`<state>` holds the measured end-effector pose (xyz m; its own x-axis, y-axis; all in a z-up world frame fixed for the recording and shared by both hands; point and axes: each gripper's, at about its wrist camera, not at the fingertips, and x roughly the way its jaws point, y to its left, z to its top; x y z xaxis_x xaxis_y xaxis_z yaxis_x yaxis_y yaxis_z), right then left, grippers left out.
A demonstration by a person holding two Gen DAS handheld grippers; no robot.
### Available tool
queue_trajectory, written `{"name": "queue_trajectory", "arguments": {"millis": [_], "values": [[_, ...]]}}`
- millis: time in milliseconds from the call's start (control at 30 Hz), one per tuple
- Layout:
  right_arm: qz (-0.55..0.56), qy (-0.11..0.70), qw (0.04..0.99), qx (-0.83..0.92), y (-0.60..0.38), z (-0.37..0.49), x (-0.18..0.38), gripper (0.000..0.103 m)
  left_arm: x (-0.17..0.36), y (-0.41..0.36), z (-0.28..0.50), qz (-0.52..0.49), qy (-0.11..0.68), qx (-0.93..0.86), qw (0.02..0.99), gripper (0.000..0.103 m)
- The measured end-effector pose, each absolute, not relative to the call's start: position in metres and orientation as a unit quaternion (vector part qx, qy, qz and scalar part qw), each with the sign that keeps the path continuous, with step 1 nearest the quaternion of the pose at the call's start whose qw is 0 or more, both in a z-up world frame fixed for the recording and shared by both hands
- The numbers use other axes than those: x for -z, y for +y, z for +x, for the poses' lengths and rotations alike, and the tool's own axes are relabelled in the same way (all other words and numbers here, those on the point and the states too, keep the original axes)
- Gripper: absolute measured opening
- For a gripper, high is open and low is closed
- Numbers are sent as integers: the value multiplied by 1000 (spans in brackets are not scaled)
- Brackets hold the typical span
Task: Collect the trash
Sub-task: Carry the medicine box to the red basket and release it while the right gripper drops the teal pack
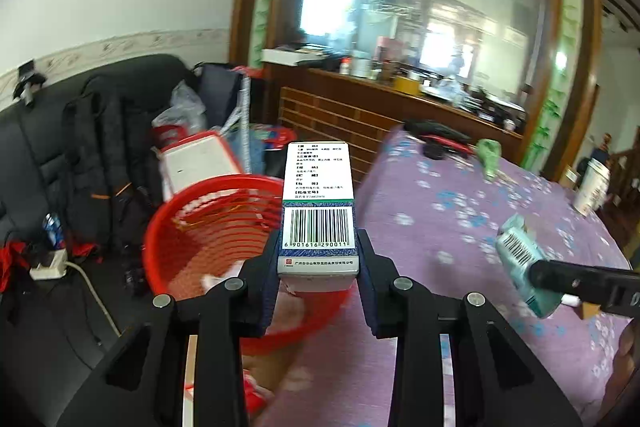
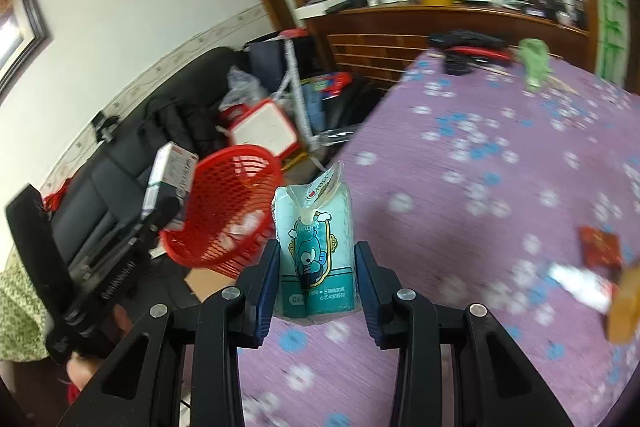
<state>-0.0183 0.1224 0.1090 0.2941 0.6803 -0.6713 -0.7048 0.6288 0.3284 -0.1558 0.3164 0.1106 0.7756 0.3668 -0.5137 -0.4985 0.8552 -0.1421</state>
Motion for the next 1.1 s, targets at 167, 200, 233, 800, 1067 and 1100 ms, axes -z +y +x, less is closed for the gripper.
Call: {"name": "queue_trajectory", "arguments": {"millis": [167,200,233,800,1067,1100], "values": [[-25,417,786,-456,177,-15,-108,40,-94,359,-159,-155,257,-251,920,33],[-25,422,780,-462,191,-13,-106,40,-91,364,-160,-159,260,-252,918,33],[-24,425,776,-466,199,-11,-104,40,-89,368,-161,-163,262,-252,917,33],[-16,416,772,-481,242,-5,-104,53,-80,382,-158,-172,260,-250,917,58],[-5,420,786,-455,165,-15,-96,54,-91,338,-155,-154,260,-214,929,60],[-4,422,788,-448,152,-16,-94,54,-92,332,-153,-151,261,-209,930,60]]}}
